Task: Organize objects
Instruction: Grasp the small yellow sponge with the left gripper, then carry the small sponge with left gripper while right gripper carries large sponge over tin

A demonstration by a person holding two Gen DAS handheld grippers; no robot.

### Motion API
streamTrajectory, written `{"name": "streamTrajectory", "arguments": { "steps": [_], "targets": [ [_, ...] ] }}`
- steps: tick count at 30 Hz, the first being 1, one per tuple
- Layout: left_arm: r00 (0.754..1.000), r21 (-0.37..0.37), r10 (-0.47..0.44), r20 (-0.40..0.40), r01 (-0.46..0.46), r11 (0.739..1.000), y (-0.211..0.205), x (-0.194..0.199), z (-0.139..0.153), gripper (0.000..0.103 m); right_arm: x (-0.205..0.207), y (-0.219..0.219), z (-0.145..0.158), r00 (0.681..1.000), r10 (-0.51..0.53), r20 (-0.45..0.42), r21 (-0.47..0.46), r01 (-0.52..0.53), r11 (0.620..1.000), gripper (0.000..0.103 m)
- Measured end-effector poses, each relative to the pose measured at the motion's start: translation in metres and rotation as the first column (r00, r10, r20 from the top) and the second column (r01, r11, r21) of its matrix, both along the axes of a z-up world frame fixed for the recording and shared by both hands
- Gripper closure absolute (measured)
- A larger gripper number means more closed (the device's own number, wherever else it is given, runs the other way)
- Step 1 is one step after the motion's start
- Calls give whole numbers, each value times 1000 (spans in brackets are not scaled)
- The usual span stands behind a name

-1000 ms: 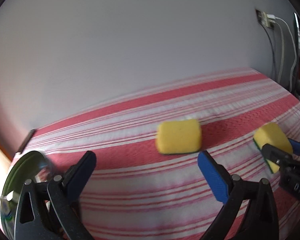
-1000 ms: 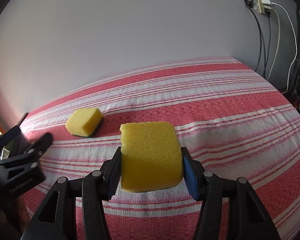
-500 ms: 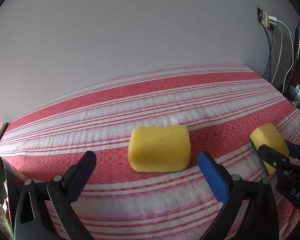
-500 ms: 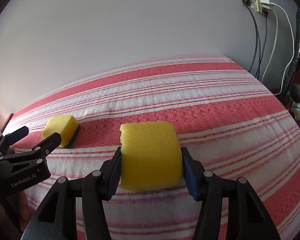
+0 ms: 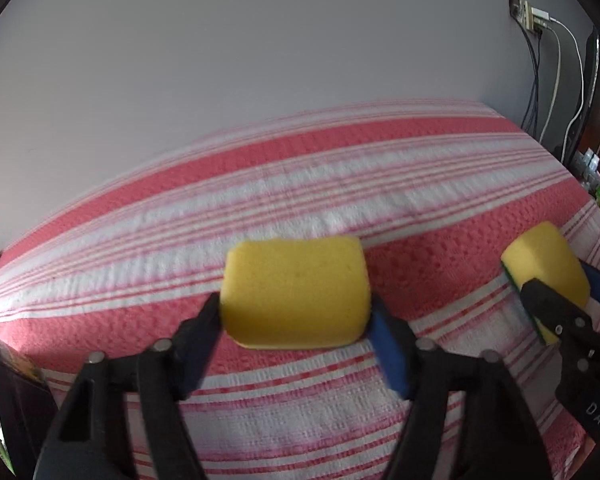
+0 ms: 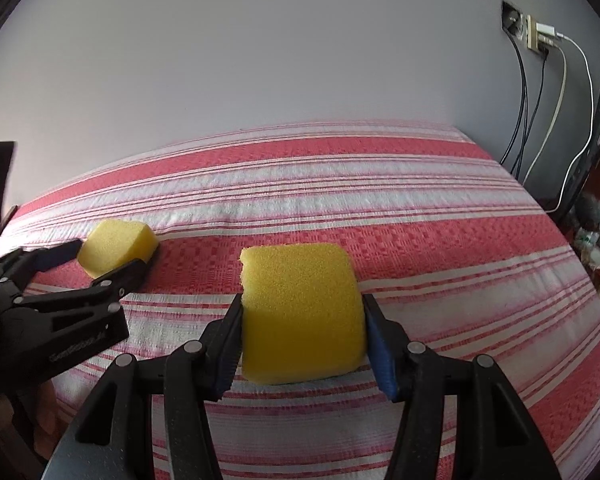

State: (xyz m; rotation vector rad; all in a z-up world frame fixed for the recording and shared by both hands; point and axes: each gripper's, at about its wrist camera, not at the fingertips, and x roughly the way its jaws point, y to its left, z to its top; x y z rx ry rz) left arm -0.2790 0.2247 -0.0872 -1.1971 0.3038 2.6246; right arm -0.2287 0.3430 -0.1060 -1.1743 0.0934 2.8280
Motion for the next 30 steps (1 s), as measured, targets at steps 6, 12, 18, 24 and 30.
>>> {"name": "streamTrajectory", "arguments": {
  "steps": [6, 12, 18, 24, 30],
  "targets": [
    [999, -6, 7, -39, -8, 1000, -2, 7, 3, 35, 1, -1, 1, 1000, 3, -20, 9, -3, 1000, 46],
    [994, 15, 47, -103, -46, 999, -12, 22, 11, 35, 10, 0, 8, 997, -1, -78, -13, 0, 1000, 46],
    [980, 48, 93, -176, -86, 995, -27, 39, 21, 35, 20, 0, 16, 989, 1, -151, -11, -2, 1000, 46],
    [969, 82, 125, -212, -110, 991, -42, 57, 25, 35, 30, 2, 23, 973, 4, -232, -8, -6, 1000, 46],
    [948, 40, 128, -291, -122, 992, -45, 82, 31, 35, 35, 3, 27, 959, 4, -284, 3, -4, 1000, 46]
  ]
}}
